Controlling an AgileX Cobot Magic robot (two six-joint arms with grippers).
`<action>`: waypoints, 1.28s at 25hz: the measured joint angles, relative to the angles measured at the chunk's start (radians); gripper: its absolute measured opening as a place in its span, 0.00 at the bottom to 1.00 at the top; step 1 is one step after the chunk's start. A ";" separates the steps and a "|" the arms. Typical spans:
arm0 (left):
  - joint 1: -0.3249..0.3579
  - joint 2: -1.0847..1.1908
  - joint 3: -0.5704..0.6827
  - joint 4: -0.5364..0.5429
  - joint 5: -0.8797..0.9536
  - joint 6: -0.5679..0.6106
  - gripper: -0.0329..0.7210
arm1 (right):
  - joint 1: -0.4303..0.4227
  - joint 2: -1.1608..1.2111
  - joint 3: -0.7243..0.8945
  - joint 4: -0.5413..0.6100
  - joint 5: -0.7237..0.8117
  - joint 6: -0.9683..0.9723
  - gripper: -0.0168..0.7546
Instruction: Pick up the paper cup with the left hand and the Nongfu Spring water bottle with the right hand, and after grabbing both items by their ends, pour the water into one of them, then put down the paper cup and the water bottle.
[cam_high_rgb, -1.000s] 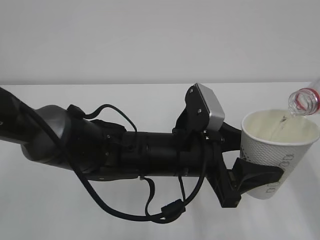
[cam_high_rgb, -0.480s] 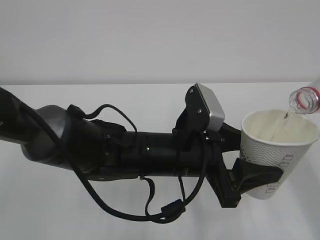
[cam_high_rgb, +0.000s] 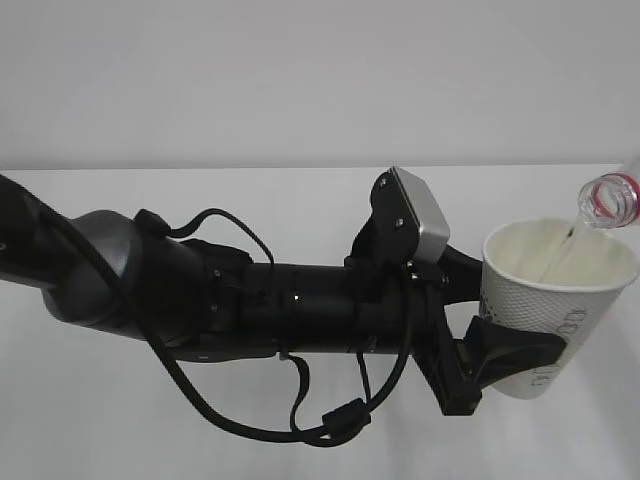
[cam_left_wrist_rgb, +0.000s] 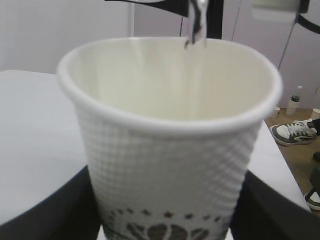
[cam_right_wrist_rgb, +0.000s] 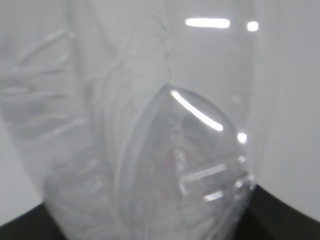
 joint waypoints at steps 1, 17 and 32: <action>0.000 0.000 0.000 0.000 0.000 0.000 0.72 | 0.000 0.000 0.000 0.000 0.000 0.000 0.60; 0.000 0.002 0.000 0.000 0.002 0.000 0.72 | 0.000 0.000 0.000 0.000 0.000 -0.002 0.60; 0.000 0.002 0.000 0.000 0.004 0.000 0.72 | 0.000 0.018 0.000 0.000 -0.037 -0.010 0.60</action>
